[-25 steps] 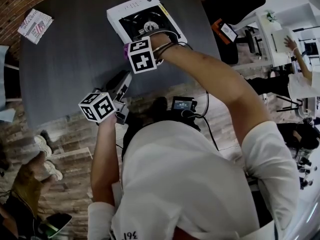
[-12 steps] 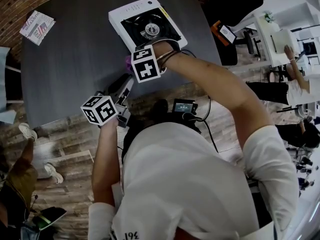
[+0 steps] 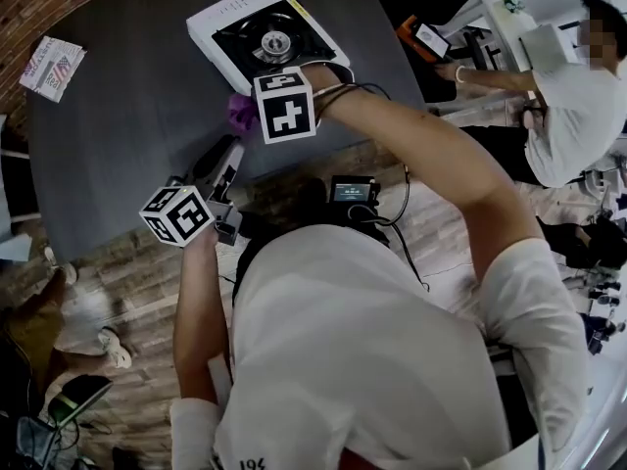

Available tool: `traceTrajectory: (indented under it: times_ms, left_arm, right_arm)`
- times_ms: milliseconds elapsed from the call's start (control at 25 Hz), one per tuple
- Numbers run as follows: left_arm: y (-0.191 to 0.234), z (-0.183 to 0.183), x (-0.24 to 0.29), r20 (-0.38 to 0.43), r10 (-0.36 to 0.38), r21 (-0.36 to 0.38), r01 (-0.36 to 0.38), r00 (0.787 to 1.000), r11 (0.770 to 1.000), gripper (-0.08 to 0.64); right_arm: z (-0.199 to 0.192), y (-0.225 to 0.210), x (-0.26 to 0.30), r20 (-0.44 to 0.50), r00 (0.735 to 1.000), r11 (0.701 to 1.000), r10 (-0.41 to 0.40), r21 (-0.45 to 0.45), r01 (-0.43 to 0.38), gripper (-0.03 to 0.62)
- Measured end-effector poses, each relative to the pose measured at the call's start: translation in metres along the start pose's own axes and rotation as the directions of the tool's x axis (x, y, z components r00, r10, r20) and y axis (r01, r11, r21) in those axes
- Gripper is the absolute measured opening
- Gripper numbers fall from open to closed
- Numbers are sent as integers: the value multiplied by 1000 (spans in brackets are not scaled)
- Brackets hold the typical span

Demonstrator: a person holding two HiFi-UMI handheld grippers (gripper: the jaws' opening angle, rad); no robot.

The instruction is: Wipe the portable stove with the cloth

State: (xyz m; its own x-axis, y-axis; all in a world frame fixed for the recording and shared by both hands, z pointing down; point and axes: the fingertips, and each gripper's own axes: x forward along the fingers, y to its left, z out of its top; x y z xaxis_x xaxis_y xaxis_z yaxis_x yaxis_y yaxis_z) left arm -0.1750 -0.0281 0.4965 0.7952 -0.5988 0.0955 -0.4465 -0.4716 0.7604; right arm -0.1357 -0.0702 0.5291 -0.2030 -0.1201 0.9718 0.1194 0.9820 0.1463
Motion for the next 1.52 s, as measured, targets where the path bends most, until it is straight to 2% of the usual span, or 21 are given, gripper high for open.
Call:
traceTrajectory:
  times_ms: [160,320,640,800,1000,1160,1280,1520]
  left_arm:
    - [-6,7,1,0,-13,14,13,1000,1000,103]
    - [-14,8,5,-15,-36,26,36,999,999,103]
    - [-28,17,4,-12,-64,61,64,998,996,103]
    - [-43,23,0,8,-53,91,52,999,994,103]
    - [-64,36,-8,63,-34,139,25,997,990,103]
    - [-82,34,-9,92,-23,147,9,996,989,103]
    - [-98,27,-8,106,-7,154,-9,994,988,103]
    - [-128,9,17,105,-8,168,-9,994,986,103]
  right_arm:
    - [-5,-5,-14,39,998,998,-58,40,56,89]
    - [-11,-8,-26,83,990,988,-110,119,100,89]
    - [-12,-9,-49,165,966,963,-198,216,161,89]
    - [-17,-9,-69,225,939,942,-261,271,197,89]
    - [-20,-10,-101,308,890,915,-336,332,231,89]
    - [-29,-1,-121,356,857,893,-373,388,228,89]
    - [-38,10,-131,397,837,888,-375,412,203,89]
    - [-75,29,-153,437,803,871,-405,453,192,89]
